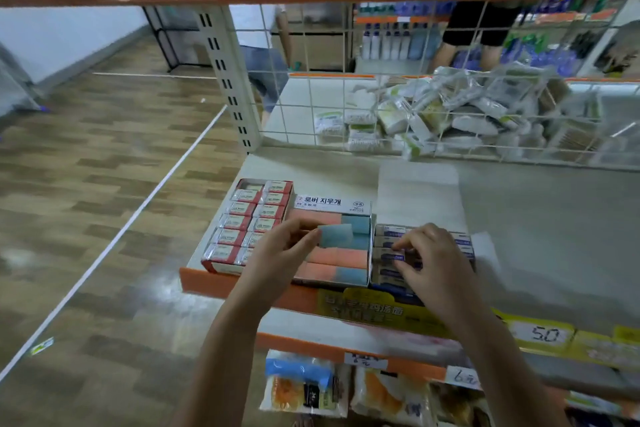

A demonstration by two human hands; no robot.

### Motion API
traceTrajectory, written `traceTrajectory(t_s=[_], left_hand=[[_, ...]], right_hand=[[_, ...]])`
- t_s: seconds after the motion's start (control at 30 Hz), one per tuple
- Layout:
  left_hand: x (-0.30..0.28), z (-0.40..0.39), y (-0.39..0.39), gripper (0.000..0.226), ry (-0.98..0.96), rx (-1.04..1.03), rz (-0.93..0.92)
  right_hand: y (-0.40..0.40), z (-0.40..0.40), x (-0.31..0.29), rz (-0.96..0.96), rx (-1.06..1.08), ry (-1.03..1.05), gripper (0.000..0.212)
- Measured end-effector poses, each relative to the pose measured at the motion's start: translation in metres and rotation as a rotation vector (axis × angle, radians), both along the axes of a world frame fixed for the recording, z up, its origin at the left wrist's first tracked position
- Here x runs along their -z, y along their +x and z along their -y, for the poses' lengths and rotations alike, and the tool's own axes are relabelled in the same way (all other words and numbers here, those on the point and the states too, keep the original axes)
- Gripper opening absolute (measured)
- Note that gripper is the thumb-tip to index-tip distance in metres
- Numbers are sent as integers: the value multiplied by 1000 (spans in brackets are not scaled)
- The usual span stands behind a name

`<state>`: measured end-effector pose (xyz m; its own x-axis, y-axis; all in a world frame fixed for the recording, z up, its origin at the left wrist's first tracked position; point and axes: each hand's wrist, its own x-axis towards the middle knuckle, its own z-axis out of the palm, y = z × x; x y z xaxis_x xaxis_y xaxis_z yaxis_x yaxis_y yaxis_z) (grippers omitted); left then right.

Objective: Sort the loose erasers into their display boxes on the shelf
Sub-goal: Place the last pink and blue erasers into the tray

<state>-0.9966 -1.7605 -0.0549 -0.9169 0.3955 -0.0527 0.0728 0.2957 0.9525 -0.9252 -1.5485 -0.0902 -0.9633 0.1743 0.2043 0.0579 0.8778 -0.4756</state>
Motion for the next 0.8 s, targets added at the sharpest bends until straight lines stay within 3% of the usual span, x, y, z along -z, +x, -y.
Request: traceTrajectory(t_s=[0.33,0.8], left_hand=[[8,-6,-26,15,-133,140,-43],[17,-21,-32,15,-389,161,-229]], right_hand=[[6,6,-4,39,57,33,19],[-4,16,-23,-1,36,-10,19]])
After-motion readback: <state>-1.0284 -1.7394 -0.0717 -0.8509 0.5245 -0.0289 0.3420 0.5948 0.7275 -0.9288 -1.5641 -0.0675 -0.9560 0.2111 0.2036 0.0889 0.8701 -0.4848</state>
